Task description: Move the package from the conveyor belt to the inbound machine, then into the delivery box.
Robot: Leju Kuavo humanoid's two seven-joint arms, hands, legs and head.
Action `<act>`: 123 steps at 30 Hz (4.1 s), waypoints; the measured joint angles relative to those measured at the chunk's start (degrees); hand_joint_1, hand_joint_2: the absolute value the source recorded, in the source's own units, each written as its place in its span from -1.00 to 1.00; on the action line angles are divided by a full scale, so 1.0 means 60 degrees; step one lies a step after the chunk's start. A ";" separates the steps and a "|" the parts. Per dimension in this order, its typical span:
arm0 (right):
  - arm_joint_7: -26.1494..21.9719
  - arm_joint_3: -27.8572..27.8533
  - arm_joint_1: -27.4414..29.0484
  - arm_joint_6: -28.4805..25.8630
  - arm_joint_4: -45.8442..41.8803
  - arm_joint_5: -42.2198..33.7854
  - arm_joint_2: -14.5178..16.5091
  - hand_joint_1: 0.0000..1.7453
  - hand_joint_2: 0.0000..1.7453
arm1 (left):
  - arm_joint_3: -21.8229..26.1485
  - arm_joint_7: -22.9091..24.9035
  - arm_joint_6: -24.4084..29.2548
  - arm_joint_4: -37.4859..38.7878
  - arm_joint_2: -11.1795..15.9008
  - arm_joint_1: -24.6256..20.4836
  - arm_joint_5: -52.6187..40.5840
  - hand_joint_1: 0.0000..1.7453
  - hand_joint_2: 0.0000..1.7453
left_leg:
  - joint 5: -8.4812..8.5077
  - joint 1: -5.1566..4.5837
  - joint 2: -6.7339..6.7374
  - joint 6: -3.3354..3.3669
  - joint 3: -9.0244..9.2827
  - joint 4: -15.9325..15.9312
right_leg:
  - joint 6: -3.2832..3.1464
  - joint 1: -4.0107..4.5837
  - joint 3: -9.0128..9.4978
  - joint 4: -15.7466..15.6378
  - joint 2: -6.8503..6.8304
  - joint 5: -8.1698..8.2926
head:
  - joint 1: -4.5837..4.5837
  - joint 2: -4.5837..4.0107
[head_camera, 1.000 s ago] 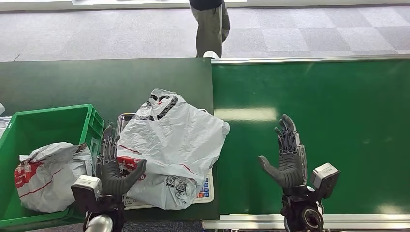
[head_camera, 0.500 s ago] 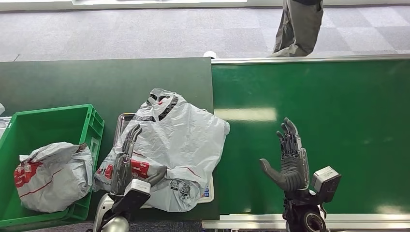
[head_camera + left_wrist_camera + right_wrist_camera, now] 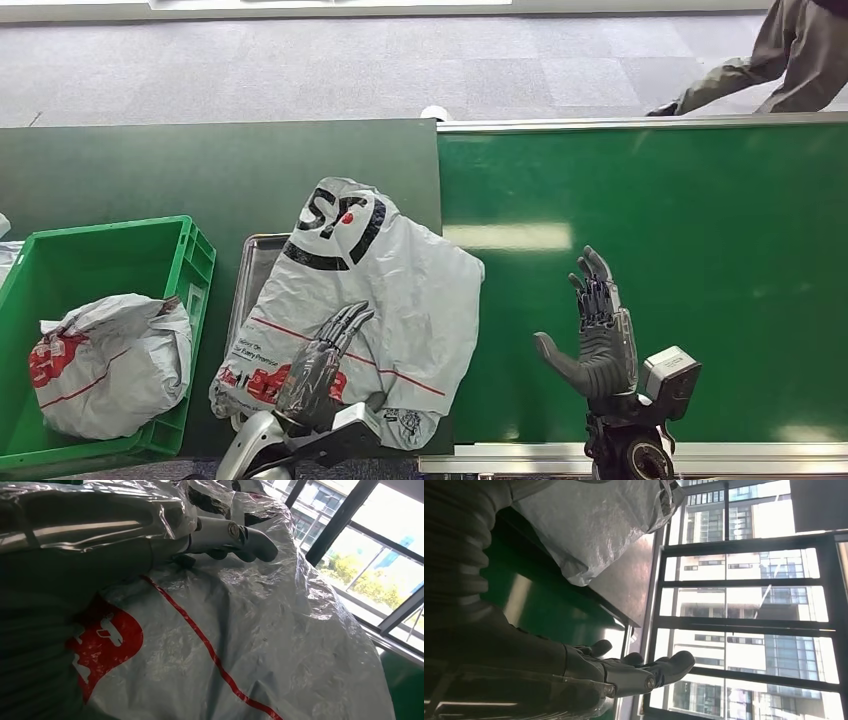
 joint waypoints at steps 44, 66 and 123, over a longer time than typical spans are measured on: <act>0.0000 -0.0287 0.0225 0.0011 -0.0131 0.0113 0.0155 -1.00 1.00 | -0.0135 -0.0327 -0.0282 0.0654 0.0142 -0.0506 0.0813 1.00 1.00 | 0.0000 -0.0001 -0.0005 0.0000 0.0012 0.0000 | 0.0000 -0.0001 0.0018 0.0000 -0.0001 0.0000 | 0.0000 0.0000; -0.0003 -0.0351 0.0249 0.0010 -0.0131 -0.0049 0.0151 -1.00 1.00 | 0.0010 -0.2690 0.2558 -0.0062 0.0060 -0.0250 0.2397 1.00 1.00 | 0.0000 -0.0001 -0.0003 0.0000 0.0005 -0.0001 | 0.0000 0.0000 0.0009 0.0000 -0.0001 -0.0001 | 0.0000 0.0000; -0.0040 -0.0209 0.0410 -0.0664 0.0051 -0.0503 -0.0008 -1.00 1.00 | 0.7001 -0.3465 0.5078 -0.7013 -0.1550 -0.0660 0.1902 1.00 1.00 | 0.0000 0.0000 0.0002 0.0000 0.0003 -0.0002 | -0.0001 0.0001 0.0005 0.0000 0.0000 -0.0002 | 0.0000 0.0000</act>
